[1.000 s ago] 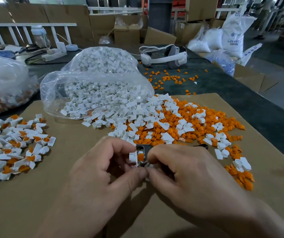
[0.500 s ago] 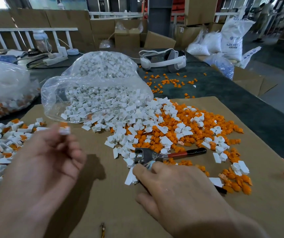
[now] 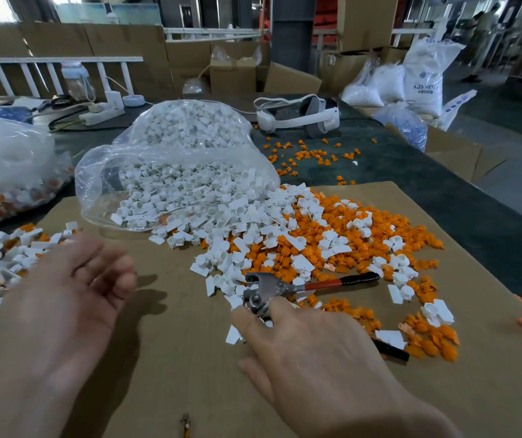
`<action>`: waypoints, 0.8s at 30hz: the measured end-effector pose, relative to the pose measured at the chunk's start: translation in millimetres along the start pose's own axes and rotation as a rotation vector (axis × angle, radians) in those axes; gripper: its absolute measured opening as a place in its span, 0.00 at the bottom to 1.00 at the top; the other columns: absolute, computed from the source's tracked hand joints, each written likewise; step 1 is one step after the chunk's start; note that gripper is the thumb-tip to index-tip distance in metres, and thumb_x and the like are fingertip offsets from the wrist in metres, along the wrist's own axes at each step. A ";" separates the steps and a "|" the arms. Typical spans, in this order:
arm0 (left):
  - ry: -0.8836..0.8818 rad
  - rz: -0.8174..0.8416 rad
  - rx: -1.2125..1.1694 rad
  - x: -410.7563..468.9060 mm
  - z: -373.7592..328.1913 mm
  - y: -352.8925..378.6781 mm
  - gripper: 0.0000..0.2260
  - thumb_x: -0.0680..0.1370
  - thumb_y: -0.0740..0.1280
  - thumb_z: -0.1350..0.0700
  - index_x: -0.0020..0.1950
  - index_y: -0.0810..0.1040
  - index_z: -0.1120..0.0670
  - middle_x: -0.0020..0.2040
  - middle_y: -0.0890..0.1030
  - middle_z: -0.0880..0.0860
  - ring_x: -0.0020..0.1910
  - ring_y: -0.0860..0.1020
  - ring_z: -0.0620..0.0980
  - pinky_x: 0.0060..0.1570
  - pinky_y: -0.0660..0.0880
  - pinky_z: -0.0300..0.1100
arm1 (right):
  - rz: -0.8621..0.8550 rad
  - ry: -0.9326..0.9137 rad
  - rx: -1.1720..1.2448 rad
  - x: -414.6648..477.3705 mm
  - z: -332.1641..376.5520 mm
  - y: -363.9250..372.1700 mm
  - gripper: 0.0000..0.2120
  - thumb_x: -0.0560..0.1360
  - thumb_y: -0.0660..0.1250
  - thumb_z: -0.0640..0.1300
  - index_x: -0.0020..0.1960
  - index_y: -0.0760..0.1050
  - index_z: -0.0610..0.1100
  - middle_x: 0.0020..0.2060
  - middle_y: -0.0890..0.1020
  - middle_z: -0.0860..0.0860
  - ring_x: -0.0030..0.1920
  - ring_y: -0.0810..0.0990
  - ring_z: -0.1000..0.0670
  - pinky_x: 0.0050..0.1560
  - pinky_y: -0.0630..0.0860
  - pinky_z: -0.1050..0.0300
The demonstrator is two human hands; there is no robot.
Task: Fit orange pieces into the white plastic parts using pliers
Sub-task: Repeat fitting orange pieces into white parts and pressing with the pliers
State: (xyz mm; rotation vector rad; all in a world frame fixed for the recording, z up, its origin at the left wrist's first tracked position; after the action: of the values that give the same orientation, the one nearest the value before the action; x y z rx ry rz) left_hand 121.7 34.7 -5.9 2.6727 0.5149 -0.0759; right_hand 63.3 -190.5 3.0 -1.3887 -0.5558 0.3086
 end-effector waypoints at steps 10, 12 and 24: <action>0.639 0.469 1.451 -38.8 27.1 42.7 0.22 0.75 0.74 0.51 0.69 0.77 0.44 0.65 0.77 0.46 0.61 0.75 0.53 0.59 0.73 0.49 | -0.006 0.026 -0.081 3.8 0.2 5.1 0.14 0.79 0.59 0.55 0.53 0.74 0.45 0.41 0.72 0.47 0.31 0.68 0.47 0.25 0.50 0.62; 0.666 0.515 1.537 -39.2 30.0 45.5 0.20 0.70 0.79 0.56 0.62 0.83 0.50 0.57 0.83 0.52 0.51 0.79 0.60 0.50 0.78 0.55 | 0.007 0.037 -0.080 5.0 1.6 5.3 0.12 0.80 0.59 0.53 0.52 0.74 0.45 0.39 0.72 0.47 0.29 0.67 0.47 0.24 0.51 0.61; 0.684 0.520 1.360 -42.8 30.8 45.5 0.12 0.73 0.76 0.55 0.44 0.74 0.43 0.39 0.71 0.36 0.44 0.72 0.37 0.37 0.64 0.32 | 0.076 0.083 0.026 3.8 3.0 -2.9 0.10 0.80 0.54 0.54 0.55 0.64 0.48 0.43 0.64 0.49 0.39 0.68 0.45 0.30 0.58 0.57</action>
State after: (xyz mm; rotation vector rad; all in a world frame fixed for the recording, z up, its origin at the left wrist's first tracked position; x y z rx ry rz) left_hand 99.3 -31.1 -10.7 4.0377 -0.2298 1.0092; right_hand 64.5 -186.5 6.8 -1.3934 -0.4299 0.3167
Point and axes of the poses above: each hand's wrist, its own x-axis towards the middle knuckle, its own y-axis out of the palm, z = x × y, the point moved 2 cm from there along x, towards the middle knuckle
